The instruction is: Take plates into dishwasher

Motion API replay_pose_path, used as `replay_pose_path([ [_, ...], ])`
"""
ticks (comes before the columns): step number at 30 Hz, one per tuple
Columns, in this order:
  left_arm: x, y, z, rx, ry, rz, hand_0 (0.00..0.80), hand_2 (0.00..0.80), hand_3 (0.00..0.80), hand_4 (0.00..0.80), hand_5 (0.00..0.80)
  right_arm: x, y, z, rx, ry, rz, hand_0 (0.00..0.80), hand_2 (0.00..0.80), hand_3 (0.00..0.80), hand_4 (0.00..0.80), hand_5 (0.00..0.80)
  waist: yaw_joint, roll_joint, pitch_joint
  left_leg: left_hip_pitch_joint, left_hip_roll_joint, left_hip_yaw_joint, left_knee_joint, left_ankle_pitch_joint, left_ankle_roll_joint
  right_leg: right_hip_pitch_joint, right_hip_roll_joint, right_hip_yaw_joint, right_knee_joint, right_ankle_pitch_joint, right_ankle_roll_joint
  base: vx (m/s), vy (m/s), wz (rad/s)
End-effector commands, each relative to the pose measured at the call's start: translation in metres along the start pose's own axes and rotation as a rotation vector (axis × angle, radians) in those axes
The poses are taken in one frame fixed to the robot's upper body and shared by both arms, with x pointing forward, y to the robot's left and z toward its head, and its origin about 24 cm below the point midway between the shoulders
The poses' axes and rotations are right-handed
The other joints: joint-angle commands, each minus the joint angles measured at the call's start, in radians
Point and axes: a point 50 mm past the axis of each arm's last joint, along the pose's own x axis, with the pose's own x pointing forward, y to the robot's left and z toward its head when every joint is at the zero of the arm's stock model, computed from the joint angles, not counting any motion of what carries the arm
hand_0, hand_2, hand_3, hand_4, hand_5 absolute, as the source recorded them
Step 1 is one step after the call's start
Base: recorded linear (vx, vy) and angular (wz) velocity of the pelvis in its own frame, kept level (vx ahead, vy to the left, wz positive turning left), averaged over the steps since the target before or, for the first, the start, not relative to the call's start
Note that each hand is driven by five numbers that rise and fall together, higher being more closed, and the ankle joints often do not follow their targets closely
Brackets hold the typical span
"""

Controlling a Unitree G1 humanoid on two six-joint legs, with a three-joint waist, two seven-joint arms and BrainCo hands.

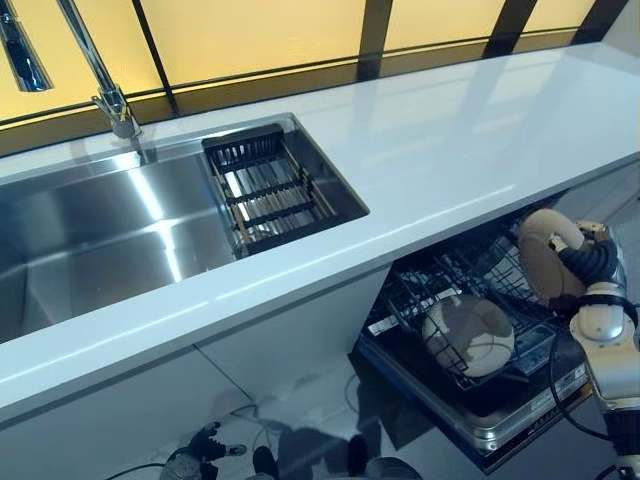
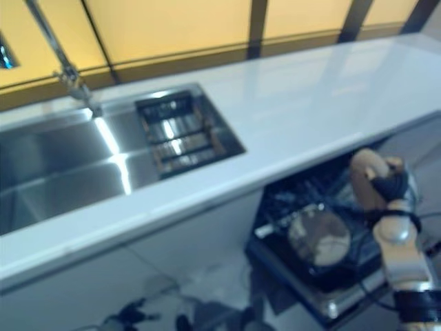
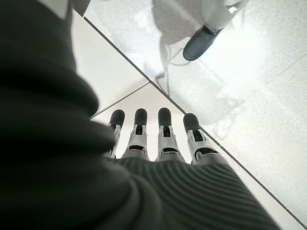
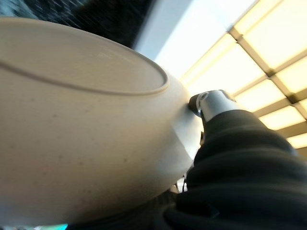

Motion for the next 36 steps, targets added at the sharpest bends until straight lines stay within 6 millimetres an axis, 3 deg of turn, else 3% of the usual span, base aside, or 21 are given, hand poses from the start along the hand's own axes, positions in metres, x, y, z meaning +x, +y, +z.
replay_pose_path([
  [1,0.004,0.011,0.026,0.014,-0.093,0.020,0.000,0.000,0.000,0.000,0.000,0.013,-0.016,0.025,0.020,-0.121,-0.118,0.800,0.800,0.800,0.800,0.800,0.006,0.020,0.013,-0.006,-0.019,-0.014,0.003,-0.048,0.002,-0.042,0.060,-0.009,0.121,-0.107,-0.004,0.000,0.000,0.00],
  [16,0.004,0.015,0.044,0.020,-0.162,0.010,0.000,0.000,0.000,0.000,0.000,0.028,-0.022,0.014,-0.109,-0.058,-0.153,0.800,0.800,0.800,0.800,0.800,0.031,0.045,0.083,-0.063,-0.017,-0.028,0.020,-0.025,-0.016,-0.066,0.048,-0.031,0.145,-0.121,-0.016,0.000,0.000,0.00],
  [27,0.003,0.017,0.047,0.032,-0.181,0.006,0.000,0.000,0.000,0.000,0.000,0.043,-0.026,0.021,-0.187,-0.057,-0.145,0.800,0.800,0.800,0.800,0.800,0.061,0.048,0.127,-0.103,-0.012,-0.045,0.039,-0.012,-0.024,-0.079,0.051,-0.042,0.151,-0.124,-0.023,-0.003,-0.030,0.01],
  [36,0.001,0.021,0.045,0.037,-0.187,0.014,0.000,0.000,0.000,0.000,0.000,0.059,-0.043,0.030,-0.273,-0.060,-0.178,0.800,0.800,0.800,0.800,0.800,0.090,0.056,0.160,-0.132,-0.012,-0.061,0.049,-0.002,-0.032,-0.082,0.050,-0.052,0.161,-0.133,-0.027,0.010,-0.026,0.06],
])
